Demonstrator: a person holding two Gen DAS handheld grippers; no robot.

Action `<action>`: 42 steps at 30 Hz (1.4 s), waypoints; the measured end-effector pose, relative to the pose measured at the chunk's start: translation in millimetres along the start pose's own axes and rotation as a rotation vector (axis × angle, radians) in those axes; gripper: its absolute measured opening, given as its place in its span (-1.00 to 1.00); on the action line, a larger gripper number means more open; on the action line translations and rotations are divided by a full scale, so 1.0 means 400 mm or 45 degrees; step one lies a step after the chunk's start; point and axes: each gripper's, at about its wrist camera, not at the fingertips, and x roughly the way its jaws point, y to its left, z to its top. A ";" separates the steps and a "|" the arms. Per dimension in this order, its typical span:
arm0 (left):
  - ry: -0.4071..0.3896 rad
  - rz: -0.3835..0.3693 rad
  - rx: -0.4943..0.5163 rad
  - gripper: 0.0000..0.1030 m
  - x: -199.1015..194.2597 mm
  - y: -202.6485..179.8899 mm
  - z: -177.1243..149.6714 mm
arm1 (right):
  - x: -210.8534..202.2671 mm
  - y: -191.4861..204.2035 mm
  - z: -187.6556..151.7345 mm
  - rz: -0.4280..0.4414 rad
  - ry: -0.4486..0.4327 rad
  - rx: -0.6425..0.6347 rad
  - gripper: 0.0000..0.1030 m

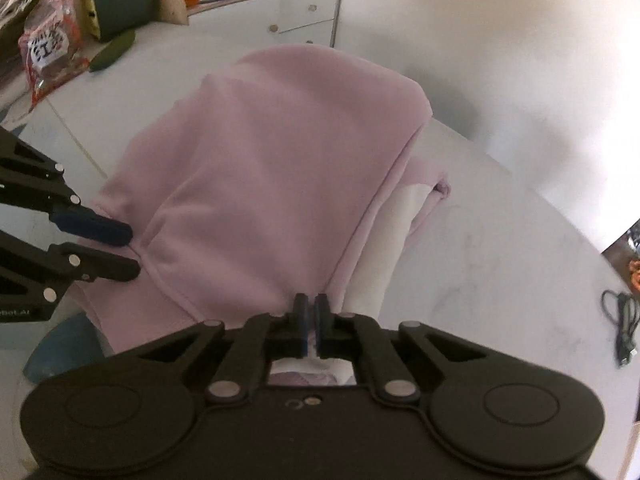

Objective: Fold clothes

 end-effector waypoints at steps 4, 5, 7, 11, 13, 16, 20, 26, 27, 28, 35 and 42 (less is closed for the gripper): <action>0.007 0.005 -0.015 -0.63 0.009 -0.005 0.000 | 0.003 -0.004 -0.010 -0.004 -0.012 0.023 1.00; 0.009 0.004 -0.019 -0.63 0.008 -0.006 0.001 | 0.001 -0.003 -0.013 -0.004 -0.011 0.018 1.00; 0.017 0.008 -0.026 -0.63 0.003 -0.008 0.005 | -0.003 -0.004 -0.012 0.001 0.001 0.029 1.00; -0.005 0.021 -0.040 -0.62 -0.037 -0.010 0.002 | -0.029 -0.006 0.015 0.024 -0.023 0.065 1.00; -0.020 0.023 -0.042 -0.61 -0.050 -0.009 0.008 | -0.061 -0.003 0.016 0.039 -0.063 0.077 1.00; -0.050 0.045 -0.055 -0.41 -0.068 -0.022 0.006 | -0.101 0.002 0.014 0.041 -0.125 0.089 1.00; -0.079 0.070 -0.107 0.43 -0.094 -0.010 0.001 | -0.134 0.003 0.010 0.035 -0.200 0.131 1.00; -0.136 0.136 -0.192 0.83 -0.115 0.008 0.003 | -0.176 0.011 -0.010 0.009 -0.357 0.159 1.00; -0.147 0.142 -0.211 0.83 -0.117 0.012 0.004 | -0.185 0.012 -0.015 0.008 -0.392 0.170 1.00; -0.157 0.150 -0.229 0.84 -0.119 0.015 0.005 | -0.192 0.014 -0.020 0.002 -0.418 0.180 1.00; -0.191 0.270 -0.280 0.84 -0.122 0.008 0.001 | -0.197 0.035 -0.033 0.006 -0.458 0.216 1.00; -0.195 0.275 -0.311 0.85 -0.126 0.005 0.001 | -0.186 0.052 -0.040 0.010 -0.417 0.236 1.00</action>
